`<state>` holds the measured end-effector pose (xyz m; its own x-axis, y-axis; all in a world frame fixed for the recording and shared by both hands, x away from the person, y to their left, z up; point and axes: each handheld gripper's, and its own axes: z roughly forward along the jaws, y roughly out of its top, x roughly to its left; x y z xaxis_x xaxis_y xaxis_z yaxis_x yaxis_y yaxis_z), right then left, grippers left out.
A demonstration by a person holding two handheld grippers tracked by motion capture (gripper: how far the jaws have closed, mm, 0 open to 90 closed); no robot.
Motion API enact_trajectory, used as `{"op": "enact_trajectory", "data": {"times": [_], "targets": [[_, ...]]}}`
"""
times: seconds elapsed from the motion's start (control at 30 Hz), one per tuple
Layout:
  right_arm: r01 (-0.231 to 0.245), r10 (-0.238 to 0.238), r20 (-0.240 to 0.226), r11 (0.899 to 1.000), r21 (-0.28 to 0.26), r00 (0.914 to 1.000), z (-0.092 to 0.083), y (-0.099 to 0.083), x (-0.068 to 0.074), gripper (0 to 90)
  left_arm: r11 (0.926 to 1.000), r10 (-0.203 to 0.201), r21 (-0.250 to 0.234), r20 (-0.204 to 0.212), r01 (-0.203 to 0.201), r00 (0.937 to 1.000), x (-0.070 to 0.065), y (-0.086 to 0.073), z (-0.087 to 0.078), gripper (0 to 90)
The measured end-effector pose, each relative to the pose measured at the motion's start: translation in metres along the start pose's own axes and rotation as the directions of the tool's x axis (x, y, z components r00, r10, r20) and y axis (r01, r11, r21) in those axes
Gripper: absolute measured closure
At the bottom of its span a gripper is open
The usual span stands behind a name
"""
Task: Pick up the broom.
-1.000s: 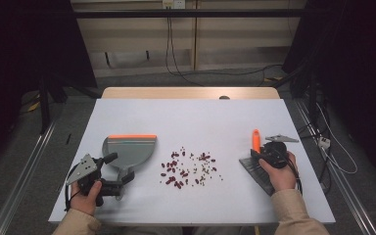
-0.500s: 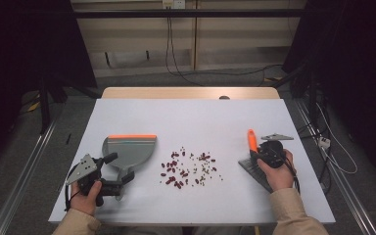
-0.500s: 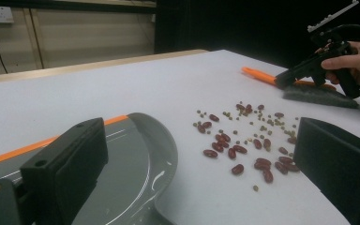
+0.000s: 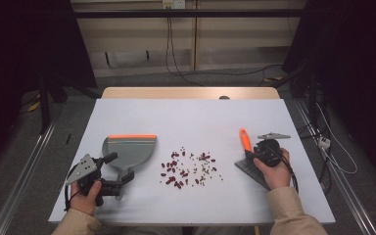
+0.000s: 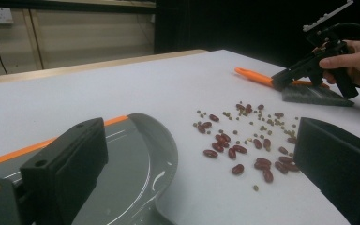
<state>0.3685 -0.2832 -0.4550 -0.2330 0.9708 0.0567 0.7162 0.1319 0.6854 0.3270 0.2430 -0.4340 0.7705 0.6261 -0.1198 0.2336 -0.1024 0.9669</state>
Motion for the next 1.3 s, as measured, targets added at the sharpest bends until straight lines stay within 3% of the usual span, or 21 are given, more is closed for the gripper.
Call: {"op": "enact_trajectory", "data": {"times": [0.07,0.1,0.17,0.2,0.33,0.97,1.3], "targets": [[0.028,-0.028,0.028,1.0,0.002,0.9992,0.0009,-0.0002,0.0046,61.1,1.0,-0.004,-0.004,-0.001,0.004,1.0,-0.0006,0.0002,0.0003,3.3],[0.024,-0.025,0.03,1.0,0.015,0.9992,0.0013,0.0008,0.0074,65.8,1.0,0.001,-0.005,-0.002,-0.001,1.0,-0.0008,0.0005,0.0004,3.2],[0.027,-0.027,0.021,0.999,0.027,0.9994,0.0013,0.002,0.0068,66.5,1.0,0.009,-0.002,-0.001,-0.009,1.0,-0.0012,0.0011,0.0007,3.3],[-0.005,0.005,0.012,1.0,0.031,0.9999,0.0015,0.0024,0.0052,67.0,1.0,0.006,-0.002,0.0,-0.006,1.0,-0.0018,0.0012,0.001,3.2],[-0.036,0.036,0.014,0.998,0.045,0.9993,0.0021,0.0036,0.005,67.1,0.9999,0.013,-0.003,0.001,-0.013,0.9999,-0.0034,0.0018,0.002,3.3],[-0.02,0.018,0.051,0.999,0.04,0.9985,0.0032,0.0032,0.0101,67.2,0.9998,0.018,-0.007,0.013,-0.018,0.9997,-0.0039,0.0031,0.0023,3.3],[-0.026,0.024,0.065,0.999,0.041,0.9976,0.0028,0.0032,0.0122,67.3,0.9998,-0.006,-0.019,0.009,0.006,0.9999,-0.0023,0.0031,0.0029,3.0]]}}
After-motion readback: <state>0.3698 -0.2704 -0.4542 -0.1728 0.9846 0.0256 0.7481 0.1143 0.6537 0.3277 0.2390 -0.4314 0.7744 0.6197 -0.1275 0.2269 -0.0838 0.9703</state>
